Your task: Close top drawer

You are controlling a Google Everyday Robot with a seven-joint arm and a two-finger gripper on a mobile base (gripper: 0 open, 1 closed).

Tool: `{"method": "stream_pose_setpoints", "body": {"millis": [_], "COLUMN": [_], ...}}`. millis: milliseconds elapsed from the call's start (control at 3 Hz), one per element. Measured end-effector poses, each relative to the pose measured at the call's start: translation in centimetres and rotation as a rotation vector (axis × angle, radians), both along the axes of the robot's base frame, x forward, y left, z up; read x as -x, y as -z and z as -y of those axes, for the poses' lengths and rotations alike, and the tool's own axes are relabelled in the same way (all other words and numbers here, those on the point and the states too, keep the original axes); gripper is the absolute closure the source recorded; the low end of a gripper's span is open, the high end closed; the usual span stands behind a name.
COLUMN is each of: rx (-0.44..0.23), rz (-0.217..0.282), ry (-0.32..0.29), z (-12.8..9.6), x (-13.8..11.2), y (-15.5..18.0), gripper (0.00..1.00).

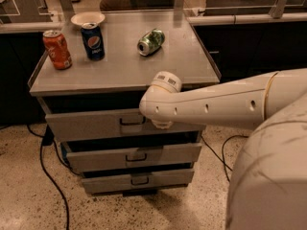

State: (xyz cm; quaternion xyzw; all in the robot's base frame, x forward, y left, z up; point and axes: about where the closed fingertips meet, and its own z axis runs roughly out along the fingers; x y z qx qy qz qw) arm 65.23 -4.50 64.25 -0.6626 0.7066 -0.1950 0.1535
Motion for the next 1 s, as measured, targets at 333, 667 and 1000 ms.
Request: {"method": "stream_pose_setpoints", "body": {"millis": [333,667,1000], "rx": [0.0,0.02,0.053], "rz": [0.0,-0.01,-0.023], "ry": [0.0,-0.003,-0.003], "z": [0.0,0.6,2.0], "x": [0.0,1.1,2.9], "y": [0.0,-0.1,-0.9], "gripper": [0.6,0.37,0.13]}}
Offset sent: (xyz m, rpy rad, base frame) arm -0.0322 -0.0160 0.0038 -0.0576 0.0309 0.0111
